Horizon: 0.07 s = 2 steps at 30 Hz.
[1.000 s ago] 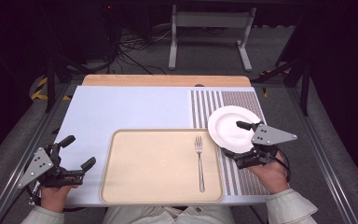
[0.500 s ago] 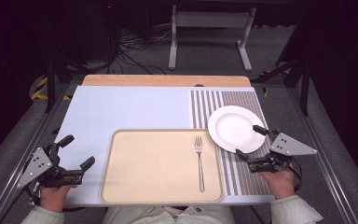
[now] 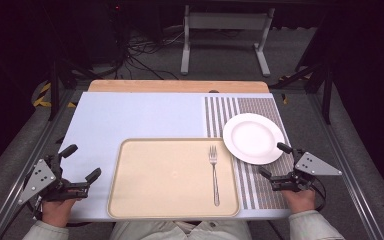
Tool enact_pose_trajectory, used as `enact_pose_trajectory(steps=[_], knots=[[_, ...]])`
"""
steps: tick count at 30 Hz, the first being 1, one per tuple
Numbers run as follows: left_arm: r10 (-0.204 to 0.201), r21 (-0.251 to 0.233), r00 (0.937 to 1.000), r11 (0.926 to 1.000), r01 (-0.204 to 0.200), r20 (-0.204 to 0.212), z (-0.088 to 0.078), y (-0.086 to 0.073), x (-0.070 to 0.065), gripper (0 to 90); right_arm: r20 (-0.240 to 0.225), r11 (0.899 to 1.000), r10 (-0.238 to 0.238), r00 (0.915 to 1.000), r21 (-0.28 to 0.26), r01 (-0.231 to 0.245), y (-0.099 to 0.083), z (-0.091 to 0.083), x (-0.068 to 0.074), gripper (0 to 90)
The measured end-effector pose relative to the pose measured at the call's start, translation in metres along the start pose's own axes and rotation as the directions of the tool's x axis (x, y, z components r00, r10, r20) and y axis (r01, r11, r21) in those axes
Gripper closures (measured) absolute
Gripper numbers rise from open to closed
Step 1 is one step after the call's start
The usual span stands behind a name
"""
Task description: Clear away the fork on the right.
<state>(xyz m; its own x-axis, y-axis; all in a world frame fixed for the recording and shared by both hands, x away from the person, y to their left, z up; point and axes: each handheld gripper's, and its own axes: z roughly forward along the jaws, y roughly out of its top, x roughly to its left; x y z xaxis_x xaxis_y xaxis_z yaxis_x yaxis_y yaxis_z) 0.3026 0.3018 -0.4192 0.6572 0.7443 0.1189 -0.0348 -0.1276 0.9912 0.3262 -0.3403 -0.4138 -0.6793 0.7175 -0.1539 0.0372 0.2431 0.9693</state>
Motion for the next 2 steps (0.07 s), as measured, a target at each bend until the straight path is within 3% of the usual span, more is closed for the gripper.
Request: enact_pose_trajectory(steps=[2], knots=[[-0.004,0.001,1.0000,1.0000,0.004,0.002,-0.0001,0.0000,0.0007,0.4,-0.001,1.000,0.002,1.0000,-0.002,-0.002,0.0001,0.0001,0.0002,0.8]])
